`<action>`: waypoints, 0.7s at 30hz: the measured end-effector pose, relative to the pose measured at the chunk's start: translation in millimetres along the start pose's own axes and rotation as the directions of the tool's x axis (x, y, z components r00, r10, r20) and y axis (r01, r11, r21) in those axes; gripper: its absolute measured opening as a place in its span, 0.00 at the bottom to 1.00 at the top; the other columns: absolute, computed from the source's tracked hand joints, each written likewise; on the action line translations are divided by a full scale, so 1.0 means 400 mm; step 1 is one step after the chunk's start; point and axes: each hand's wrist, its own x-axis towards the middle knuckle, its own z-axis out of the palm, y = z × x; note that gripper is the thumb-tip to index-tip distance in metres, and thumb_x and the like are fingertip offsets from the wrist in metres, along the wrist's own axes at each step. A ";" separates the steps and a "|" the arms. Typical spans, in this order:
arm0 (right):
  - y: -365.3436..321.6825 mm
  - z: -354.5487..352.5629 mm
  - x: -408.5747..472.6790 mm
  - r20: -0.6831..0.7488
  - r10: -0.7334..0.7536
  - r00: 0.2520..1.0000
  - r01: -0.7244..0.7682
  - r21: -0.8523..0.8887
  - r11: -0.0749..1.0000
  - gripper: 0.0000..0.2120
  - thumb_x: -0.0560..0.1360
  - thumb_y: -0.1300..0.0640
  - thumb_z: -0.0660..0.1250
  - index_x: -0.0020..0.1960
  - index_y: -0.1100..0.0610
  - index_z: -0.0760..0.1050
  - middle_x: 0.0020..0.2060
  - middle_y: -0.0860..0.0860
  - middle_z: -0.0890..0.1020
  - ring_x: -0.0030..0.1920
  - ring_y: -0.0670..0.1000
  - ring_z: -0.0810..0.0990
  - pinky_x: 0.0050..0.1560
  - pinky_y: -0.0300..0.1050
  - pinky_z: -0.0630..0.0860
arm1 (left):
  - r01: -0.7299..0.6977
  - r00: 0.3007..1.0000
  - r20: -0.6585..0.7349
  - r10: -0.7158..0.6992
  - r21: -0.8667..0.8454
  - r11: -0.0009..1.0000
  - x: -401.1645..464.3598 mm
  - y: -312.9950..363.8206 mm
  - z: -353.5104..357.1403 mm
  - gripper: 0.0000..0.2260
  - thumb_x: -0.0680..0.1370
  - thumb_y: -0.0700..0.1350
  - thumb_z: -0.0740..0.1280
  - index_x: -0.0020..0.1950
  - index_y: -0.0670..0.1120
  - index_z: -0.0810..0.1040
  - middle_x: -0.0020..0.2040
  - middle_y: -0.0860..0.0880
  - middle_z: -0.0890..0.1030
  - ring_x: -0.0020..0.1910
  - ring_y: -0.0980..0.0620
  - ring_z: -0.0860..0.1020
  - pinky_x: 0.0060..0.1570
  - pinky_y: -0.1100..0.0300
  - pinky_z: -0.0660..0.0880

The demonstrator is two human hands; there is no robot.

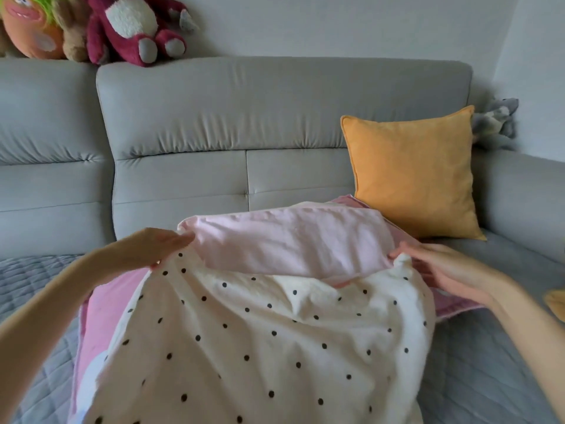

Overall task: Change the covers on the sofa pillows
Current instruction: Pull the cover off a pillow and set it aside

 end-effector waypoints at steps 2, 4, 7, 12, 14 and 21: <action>-0.001 -0.006 -0.022 0.086 0.045 0.995 -0.042 -0.039 0.998 0.43 0.47 0.37 0.80 0.52 0.64 0.80 0.53 0.55 0.82 0.56 0.50 0.78 0.62 0.46 0.69 | 0.028 0.989 0.146 -0.033 0.035 0.999 -0.048 0.000 -0.002 0.38 0.58 0.79 0.59 0.46 0.47 0.82 0.45 0.43 0.83 0.44 0.44 0.81 0.50 0.55 0.76; -0.017 -0.006 -0.045 0.080 0.075 0.994 -0.071 -0.057 0.996 0.41 0.51 0.41 0.82 0.53 0.67 0.75 0.53 0.59 0.79 0.55 0.53 0.77 0.57 0.46 0.69 | 0.020 0.986 0.164 -0.001 -0.114 0.993 -0.084 0.012 -0.009 0.28 0.64 0.69 0.67 0.46 0.45 0.82 0.44 0.45 0.83 0.40 0.49 0.81 0.46 0.58 0.77; -0.041 -0.009 -0.084 0.036 0.098 0.995 -0.097 -0.050 0.994 0.27 0.66 0.55 0.76 0.59 0.66 0.73 0.55 0.60 0.77 0.52 0.54 0.78 0.39 0.42 0.77 | 0.000 1.000 -0.015 -0.012 -0.621 0.784 -0.128 0.029 -0.027 0.07 0.76 0.43 0.65 0.48 0.42 0.80 0.45 0.41 0.83 0.36 0.52 0.82 0.37 0.62 0.80; -0.074 -0.031 -0.134 -0.006 -0.073 0.997 0.069 0.414 0.908 0.24 0.51 0.49 0.82 0.44 0.59 0.84 0.47 0.56 0.84 0.46 0.52 0.83 0.45 0.45 0.81 | -0.197 0.971 -0.240 -0.002 -0.802 0.565 -0.203 0.060 -0.082 0.06 0.75 0.45 0.63 0.42 0.43 0.77 0.32 0.46 0.78 0.28 0.52 0.77 0.29 0.65 0.75; -0.097 -0.041 -0.145 -0.120 -0.139 0.983 0.184 0.608 0.772 0.14 0.62 0.51 0.74 0.45 0.56 0.84 0.47 0.52 0.84 0.47 0.51 0.84 0.39 0.45 0.82 | -0.249 0.957 -0.289 0.004 -0.818 0.518 -0.223 0.079 -0.105 0.07 0.76 0.48 0.61 0.43 0.45 0.75 0.31 0.48 0.79 0.28 0.52 0.78 0.29 0.64 0.76; -0.264 -0.032 -0.043 -0.398 -0.161 0.903 0.390 0.603 0.696 0.12 0.75 0.53 0.66 0.55 0.58 0.77 0.48 0.51 0.83 0.50 0.49 0.81 0.50 0.44 0.76 | -0.398 0.793 -0.599 -0.111 -0.647 0.651 -0.124 0.213 -0.226 0.07 0.78 0.51 0.64 0.41 0.52 0.77 0.38 0.48 0.77 0.34 0.52 0.75 0.31 0.62 0.77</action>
